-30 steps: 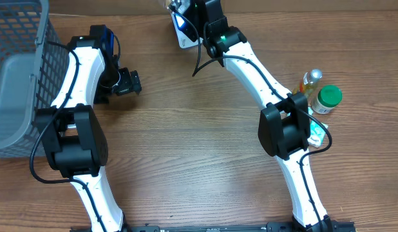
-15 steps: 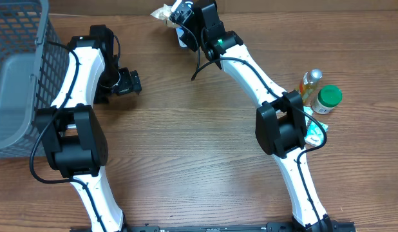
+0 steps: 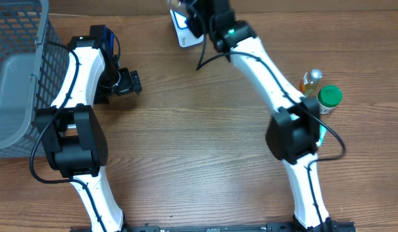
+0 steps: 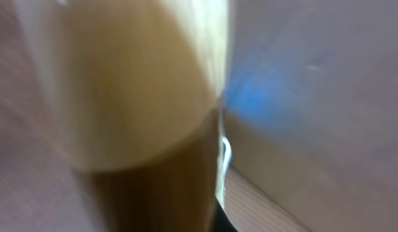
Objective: Scan the item barcode
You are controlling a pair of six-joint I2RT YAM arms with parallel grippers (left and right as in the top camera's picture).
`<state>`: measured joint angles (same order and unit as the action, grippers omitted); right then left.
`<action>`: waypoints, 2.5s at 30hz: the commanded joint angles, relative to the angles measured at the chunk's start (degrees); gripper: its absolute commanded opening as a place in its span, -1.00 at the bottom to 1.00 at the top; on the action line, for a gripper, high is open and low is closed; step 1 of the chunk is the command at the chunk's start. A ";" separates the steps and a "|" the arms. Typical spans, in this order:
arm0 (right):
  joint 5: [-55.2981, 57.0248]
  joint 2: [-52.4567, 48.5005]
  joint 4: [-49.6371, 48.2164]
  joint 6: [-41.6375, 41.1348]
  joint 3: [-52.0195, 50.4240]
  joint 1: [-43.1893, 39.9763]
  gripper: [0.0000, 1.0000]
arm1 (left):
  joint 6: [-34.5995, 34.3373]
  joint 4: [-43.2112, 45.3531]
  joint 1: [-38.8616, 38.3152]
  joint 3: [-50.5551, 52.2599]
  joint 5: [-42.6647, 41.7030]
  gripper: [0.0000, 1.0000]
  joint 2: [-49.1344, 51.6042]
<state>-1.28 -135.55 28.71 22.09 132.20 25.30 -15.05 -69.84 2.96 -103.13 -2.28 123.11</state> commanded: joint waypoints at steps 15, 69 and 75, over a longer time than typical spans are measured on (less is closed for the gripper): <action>-30.34 12.15 60.87 -1.79 -3.28 -7.17 -0.89 | -0.39 0.04 -0.09 -0.90 0.37 0.99 -2.27; -16.26 12.15 24.13 -42.07 -33.83 -1.49 -0.54 | -0.39 0.04 -0.09 -0.90 0.37 0.99 -2.27; -7.67 12.15 26.47 -42.07 -37.13 -1.36 -0.46 | -0.39 0.04 -0.09 -0.90 0.37 0.99 -2.27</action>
<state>-14.74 -123.44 54.17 -19.51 96.05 24.16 -15.05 -69.84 2.96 -103.13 -2.28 123.11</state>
